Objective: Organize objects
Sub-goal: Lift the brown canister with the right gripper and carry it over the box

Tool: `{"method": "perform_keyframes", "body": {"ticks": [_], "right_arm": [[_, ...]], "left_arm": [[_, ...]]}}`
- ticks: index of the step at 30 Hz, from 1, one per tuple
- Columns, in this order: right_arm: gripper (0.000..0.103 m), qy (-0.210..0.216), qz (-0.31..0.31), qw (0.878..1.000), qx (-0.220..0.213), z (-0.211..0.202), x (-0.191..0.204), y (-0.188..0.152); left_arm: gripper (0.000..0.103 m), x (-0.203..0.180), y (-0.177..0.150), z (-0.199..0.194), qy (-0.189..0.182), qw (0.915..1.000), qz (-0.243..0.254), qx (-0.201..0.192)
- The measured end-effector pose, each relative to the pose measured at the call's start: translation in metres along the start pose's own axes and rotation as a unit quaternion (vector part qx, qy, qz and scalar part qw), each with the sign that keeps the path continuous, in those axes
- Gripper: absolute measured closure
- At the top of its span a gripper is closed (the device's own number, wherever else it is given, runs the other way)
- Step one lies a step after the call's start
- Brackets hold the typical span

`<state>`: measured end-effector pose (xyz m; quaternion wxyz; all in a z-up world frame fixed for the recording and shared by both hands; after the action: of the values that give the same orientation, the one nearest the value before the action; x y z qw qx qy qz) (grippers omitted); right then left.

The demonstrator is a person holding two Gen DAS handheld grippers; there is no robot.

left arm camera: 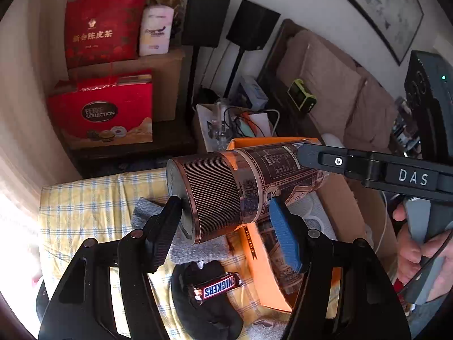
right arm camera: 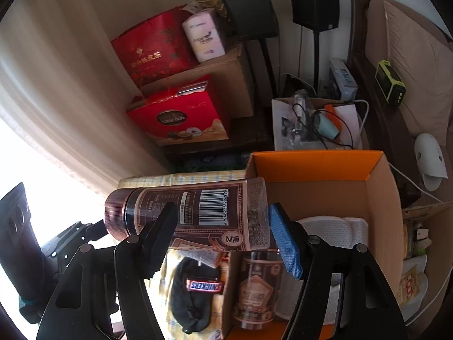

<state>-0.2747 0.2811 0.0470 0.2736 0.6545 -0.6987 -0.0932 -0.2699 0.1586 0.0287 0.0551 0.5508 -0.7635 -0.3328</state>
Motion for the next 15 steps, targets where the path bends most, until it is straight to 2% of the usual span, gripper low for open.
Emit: {"method": "perform_keyframes", "body": {"ticks": [4, 8, 15], "right_arm": [[0.034, -0.021, 0.034, 0.999, -0.008, -0.005, -0.051, 0.005], [0.034, -0.025, 0.069, 0.997, -0.010, 0.000, -0.101, 0.009], [0.034, -0.039, 0.119, 0.992, -0.004, 0.019, -0.165, 0.008]], "left_arm": [[0.042, -0.041, 0.008, 0.033, -0.012, 0.9996, 0.023, 0.012], [0.042, -0.072, 0.013, 0.069, -0.013, 0.9983, 0.045, 0.034], [0.043, -0.106, 0.012, 0.127, -0.017, 0.9934, 0.061, 0.095]]}}
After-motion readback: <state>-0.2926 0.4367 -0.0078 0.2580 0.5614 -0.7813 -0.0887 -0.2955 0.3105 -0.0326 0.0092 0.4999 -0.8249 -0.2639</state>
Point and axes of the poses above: each gripper's, at about its wrist camera, not at the fingertips, and z roughly the way its jaws point, x to its left, y to its top, the point moved 7 cm from there along z, roughly the way its jaws point, and after that the axes turned 1 degree about x, right-handed, at the moved point
